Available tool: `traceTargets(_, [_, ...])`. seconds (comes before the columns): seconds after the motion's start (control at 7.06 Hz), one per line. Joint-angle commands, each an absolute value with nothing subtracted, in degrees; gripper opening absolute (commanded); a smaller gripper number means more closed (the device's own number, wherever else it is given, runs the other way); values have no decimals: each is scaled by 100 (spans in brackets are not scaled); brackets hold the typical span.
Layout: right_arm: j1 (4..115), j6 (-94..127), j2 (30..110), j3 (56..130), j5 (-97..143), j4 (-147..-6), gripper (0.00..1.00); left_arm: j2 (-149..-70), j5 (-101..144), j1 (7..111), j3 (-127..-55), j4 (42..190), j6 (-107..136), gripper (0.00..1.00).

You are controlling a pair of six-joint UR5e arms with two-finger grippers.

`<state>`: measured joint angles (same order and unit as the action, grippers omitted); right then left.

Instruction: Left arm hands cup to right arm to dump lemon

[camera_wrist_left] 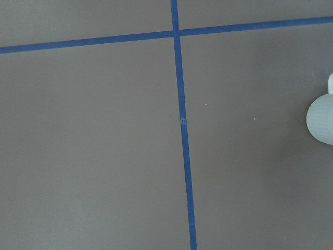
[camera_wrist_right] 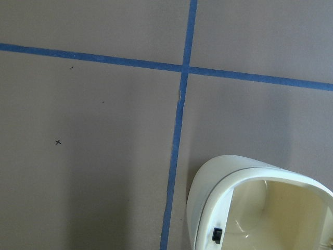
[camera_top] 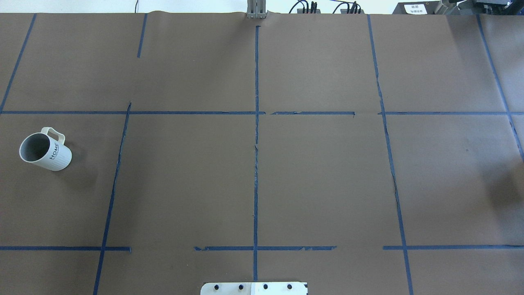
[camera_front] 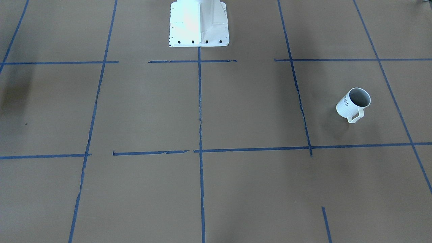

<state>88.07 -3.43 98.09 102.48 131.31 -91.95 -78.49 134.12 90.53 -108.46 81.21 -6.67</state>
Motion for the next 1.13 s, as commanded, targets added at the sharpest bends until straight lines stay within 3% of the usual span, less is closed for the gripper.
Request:
traceTargets(0.0, [8807,-343,9809,10248,13140,-9202,100,-7823,13395,9044,-10846,8217,-790,100])
traceTargets(0.57, [8789,-316,9800,10257,13148,-9193,100,-7857,13351,8834,-10829,8270,-756,100])
traceTargets(0.99, [8771,-316,9800,10248,13148,-9193,100,-8620,13394,8824,-10645,8341,-799,100])
